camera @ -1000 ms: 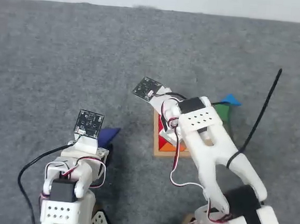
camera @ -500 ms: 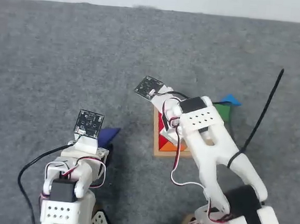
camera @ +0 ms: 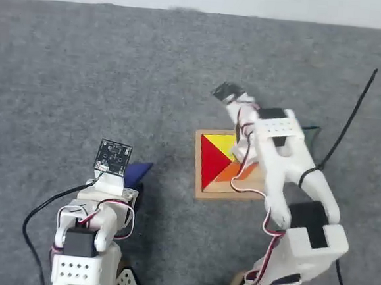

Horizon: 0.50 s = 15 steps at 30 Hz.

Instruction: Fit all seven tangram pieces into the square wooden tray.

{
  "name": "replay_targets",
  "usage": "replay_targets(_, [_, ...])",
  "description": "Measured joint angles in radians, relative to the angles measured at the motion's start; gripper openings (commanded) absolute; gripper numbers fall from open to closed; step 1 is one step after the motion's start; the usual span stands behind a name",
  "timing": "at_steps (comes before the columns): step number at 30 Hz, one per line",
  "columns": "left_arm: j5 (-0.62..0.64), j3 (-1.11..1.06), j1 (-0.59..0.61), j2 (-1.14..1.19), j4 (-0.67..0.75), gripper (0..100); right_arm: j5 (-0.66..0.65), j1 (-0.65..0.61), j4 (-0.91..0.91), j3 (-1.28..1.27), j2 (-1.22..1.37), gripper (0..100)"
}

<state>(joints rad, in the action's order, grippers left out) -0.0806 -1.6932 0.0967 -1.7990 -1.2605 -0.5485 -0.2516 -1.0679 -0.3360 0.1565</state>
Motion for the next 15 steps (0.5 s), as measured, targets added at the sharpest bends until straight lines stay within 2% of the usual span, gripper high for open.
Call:
replay_targets(3, [0.0,0.0,0.0,0.0,0.0,20,-0.003,-0.008,0.0,-0.012,-0.038,47.1])
replay_targets(8, [0.0,0.0,0.0,0.0,0.0,20,0.0,-0.054,0.002,-0.147,-0.242,47.1])
replay_targets(11, [0.0,0.0,0.0,0.0,0.0,20,0.048,-0.04,0.037,-0.213,-0.334,47.1])
replay_targets(15, [0.0,0.0,0.0,0.0,0.0,20,0.072,-0.005,0.068,-0.229,-0.336,47.1])
